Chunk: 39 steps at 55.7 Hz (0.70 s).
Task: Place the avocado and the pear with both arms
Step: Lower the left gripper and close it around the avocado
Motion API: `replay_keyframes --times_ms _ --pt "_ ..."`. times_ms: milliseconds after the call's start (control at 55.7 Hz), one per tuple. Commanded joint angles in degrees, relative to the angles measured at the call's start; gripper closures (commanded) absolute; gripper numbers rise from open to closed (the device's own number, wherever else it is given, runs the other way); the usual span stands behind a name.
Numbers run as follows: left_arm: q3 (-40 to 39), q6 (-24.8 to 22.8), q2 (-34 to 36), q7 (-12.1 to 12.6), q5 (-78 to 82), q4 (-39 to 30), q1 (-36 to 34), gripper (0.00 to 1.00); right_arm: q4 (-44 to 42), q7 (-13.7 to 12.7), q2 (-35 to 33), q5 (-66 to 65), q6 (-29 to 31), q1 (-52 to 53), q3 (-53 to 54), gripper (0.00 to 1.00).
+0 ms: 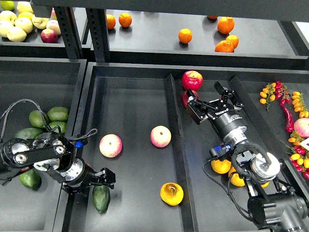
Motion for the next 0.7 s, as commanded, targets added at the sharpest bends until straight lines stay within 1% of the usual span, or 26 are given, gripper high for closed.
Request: replay_keyframes --times_ms 0,197,467,682 --pt "0.36 0.00 -0.82 0.00 0.09 2.09 0.15 0.01 0.05 0.00 0.00 0.09 0.09 -0.11 -0.01 0.00" --pt "0.10 0.00 -3.11 0.00 1.14 4.65 0.24 0.02 0.14 0.00 0.00 0.09 0.09 -0.54 -0.01 0.00" --pt "0.27 0.00 -4.96 0.00 1.14 5.44 0.94 0.03 0.40 0.00 0.00 0.09 0.35 -1.34 -0.01 0.00" --pt "0.27 0.00 -5.04 0.00 1.14 6.14 1.21 0.07 0.58 0.00 0.00 0.09 0.35 -1.42 -0.01 0.00"
